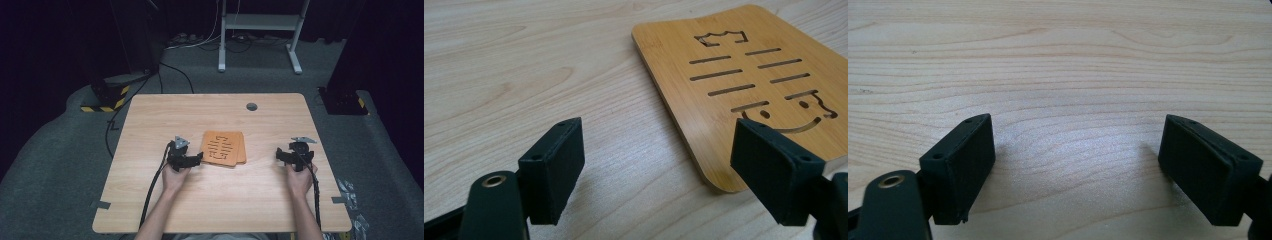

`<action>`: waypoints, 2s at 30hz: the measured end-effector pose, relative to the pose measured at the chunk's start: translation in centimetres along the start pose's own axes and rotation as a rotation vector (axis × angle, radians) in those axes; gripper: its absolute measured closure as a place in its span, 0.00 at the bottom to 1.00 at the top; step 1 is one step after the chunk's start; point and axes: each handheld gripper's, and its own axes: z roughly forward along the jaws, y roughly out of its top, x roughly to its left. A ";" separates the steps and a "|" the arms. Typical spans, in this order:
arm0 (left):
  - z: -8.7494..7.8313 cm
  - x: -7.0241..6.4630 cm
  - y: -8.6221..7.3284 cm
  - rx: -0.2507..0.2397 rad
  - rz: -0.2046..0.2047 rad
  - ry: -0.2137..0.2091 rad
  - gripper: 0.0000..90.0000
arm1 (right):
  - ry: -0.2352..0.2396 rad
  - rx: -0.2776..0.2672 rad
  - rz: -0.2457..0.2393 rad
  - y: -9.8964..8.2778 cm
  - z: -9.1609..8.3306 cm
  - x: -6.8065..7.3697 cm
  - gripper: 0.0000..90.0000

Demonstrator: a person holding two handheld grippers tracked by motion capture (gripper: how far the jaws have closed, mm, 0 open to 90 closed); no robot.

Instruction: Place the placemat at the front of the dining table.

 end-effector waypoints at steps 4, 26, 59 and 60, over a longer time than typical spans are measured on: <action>0.1 0.0 0.0 0.006 0.010 0.002 0.24 | -0.001 -0.001 0.000 0.0 0.0 0.0 0.17; 0.4 0.3 0.0 0.028 -0.024 -0.007 0.24 | -0.010 -0.014 0.001 0.0 0.2 0.0 0.16; 0.7 0.0 0.1 0.055 0.004 0.014 0.28 | -0.011 -0.013 -0.002 0.0 0.1 0.1 0.18; 0.7 0.0 0.1 0.055 0.002 0.014 0.28 | -0.011 -0.014 0.008 0.0 0.1 0.1 0.17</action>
